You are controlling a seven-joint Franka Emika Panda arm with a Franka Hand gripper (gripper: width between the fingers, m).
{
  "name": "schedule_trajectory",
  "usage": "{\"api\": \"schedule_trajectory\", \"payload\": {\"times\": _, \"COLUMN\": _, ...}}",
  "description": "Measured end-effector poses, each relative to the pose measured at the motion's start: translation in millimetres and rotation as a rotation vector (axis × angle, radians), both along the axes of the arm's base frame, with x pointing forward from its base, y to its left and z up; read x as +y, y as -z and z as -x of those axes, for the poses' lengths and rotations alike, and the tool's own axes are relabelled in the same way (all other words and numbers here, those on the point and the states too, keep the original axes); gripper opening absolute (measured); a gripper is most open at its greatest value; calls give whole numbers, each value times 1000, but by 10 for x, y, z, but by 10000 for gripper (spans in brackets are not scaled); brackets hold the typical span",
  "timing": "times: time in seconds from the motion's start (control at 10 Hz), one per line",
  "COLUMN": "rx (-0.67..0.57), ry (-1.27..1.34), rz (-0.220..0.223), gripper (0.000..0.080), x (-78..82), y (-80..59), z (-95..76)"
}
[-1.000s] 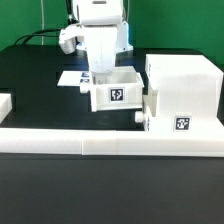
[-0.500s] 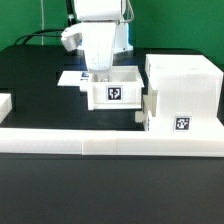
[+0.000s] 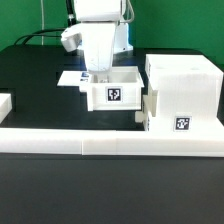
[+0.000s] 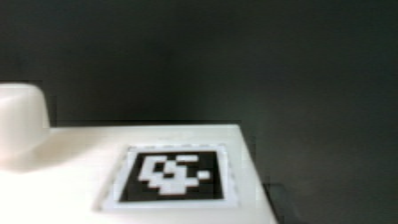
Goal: Assemble drawer
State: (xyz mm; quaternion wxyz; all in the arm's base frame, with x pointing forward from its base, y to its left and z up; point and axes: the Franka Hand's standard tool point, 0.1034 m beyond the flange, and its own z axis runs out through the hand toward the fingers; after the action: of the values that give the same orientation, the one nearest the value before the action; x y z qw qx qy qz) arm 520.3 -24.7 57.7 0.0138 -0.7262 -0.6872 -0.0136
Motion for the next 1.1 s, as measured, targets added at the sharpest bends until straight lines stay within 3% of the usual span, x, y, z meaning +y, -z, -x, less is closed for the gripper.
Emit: {"api": "schedule_trajectory", "payload": {"times": 1.1, "rx": -37, "ry": -3, "rz": -6, "gripper": 45, "x": 83, "y": 16, "z": -100}}
